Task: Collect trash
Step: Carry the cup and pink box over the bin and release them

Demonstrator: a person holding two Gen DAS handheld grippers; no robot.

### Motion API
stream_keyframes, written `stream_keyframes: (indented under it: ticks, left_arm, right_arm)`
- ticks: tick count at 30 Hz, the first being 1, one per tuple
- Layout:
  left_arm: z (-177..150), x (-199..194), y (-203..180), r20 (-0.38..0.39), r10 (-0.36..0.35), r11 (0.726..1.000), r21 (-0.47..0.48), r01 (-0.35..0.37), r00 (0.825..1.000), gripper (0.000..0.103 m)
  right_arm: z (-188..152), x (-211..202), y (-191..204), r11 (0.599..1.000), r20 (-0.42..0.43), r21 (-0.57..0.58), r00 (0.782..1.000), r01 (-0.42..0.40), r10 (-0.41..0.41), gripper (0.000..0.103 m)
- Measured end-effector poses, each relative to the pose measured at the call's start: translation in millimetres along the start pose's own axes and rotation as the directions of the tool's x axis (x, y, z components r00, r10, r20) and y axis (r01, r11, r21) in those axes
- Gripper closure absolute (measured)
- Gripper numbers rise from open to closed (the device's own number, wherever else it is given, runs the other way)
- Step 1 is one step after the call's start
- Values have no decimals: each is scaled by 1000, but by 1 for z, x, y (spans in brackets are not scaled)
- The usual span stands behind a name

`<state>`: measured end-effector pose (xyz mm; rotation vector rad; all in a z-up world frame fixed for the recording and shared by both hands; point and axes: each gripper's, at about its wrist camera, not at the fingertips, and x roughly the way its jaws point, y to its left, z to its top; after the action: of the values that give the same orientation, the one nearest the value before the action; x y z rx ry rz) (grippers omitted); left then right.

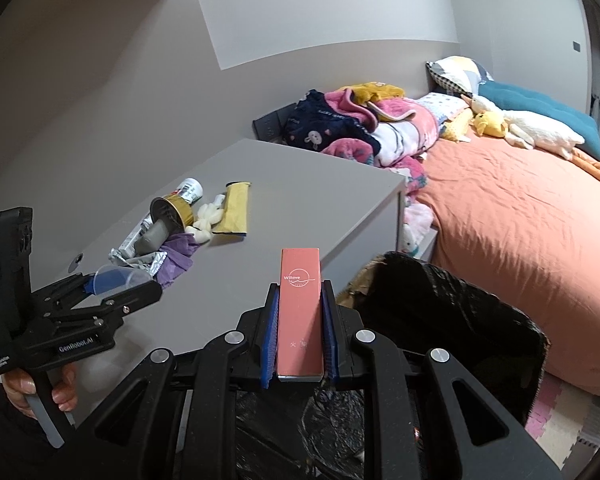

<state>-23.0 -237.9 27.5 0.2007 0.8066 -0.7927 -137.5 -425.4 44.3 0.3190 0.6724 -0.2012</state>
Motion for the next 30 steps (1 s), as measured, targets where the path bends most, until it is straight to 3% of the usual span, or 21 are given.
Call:
stream_keyframes:
  ticks: [18,28,29,30]
  left_arm:
    - [-7,23,-92,-63,-148,977,143,156,987,38]
    - [-11,40,-109,-116,-182,966,164,200,976,38]
    - [-11,42,-110,-129,-185,964,169,205,974,37]
    - [-12,44,-111,-142,-173,965,174,197,975,17]
  right_arm:
    - [-26,-36,-51,993,8,77,996,88,-89,82]
    - [-32,-36,-68,987,-9,110,993,114,-114,81]
    - [-33,-37,-69,987,-4,113,993,118,-118,77]
    - [-33,-37,-70,985,0,117,992,123,-124,53]
